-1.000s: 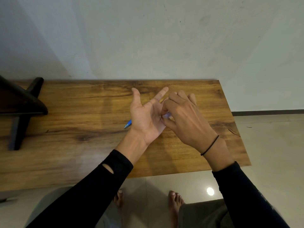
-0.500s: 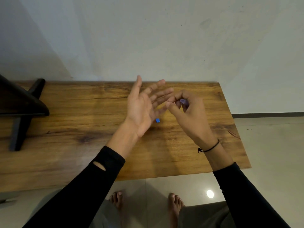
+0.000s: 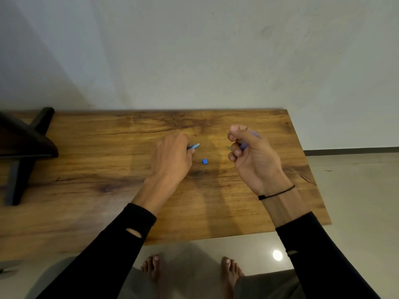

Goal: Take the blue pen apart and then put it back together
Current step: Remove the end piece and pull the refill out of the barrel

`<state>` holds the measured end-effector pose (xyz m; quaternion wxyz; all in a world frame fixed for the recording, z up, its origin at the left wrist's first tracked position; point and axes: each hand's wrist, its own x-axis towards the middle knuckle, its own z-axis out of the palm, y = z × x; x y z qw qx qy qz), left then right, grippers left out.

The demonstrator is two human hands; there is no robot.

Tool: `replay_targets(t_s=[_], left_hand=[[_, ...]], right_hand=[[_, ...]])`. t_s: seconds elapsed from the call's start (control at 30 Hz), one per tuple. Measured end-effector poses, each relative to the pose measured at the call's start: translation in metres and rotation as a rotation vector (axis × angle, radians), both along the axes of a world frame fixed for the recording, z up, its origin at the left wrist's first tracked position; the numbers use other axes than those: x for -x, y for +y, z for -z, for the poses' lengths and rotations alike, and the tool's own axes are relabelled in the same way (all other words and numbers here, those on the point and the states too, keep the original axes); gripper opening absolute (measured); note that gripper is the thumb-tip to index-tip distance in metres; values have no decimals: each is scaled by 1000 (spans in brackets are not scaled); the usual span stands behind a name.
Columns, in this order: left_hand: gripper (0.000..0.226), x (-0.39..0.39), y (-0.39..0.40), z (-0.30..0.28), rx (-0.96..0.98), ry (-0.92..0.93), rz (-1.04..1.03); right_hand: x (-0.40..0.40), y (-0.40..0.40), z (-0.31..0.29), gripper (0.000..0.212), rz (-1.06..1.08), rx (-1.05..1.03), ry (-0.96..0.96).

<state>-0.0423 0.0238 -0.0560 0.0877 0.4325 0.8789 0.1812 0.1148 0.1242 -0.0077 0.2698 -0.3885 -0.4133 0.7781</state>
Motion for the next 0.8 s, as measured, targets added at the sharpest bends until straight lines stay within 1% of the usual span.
replay_targets(t_s=[0.03, 0.1, 0.17, 0.23, 0.33, 0.47, 0.57, 0.8], left_hand=[[14, 1, 0, -2, -45, -62, -15], [4, 2, 2, -8, -182, -298, -21], [12, 0, 2, -14, -362, -543, 42], [18, -5, 0, -20, -497, -640, 149], [21, -12, -2, -23, -578, -639, 243], [20, -13, -1, -25, -618, -666, 248], [15, -11, -2, -22, -595, -622, 269], [17, -8, -1, -19, -563, -598, 259]], right_hand=[[0, -1, 0, 14, 6, 17, 19], [0, -1, -1, 16, 19, 44, 61], [1, -2, -3, 16, 17, 43, 91], [1, -2, -4, 15, 18, 24, 122], [1, -5, -5, 12, 28, -14, 153], [0, -7, -5, 8, 23, -93, 173], [-1, -6, -6, 4, 8, -135, 165], [0, -7, -4, 4, -17, -221, 145]])
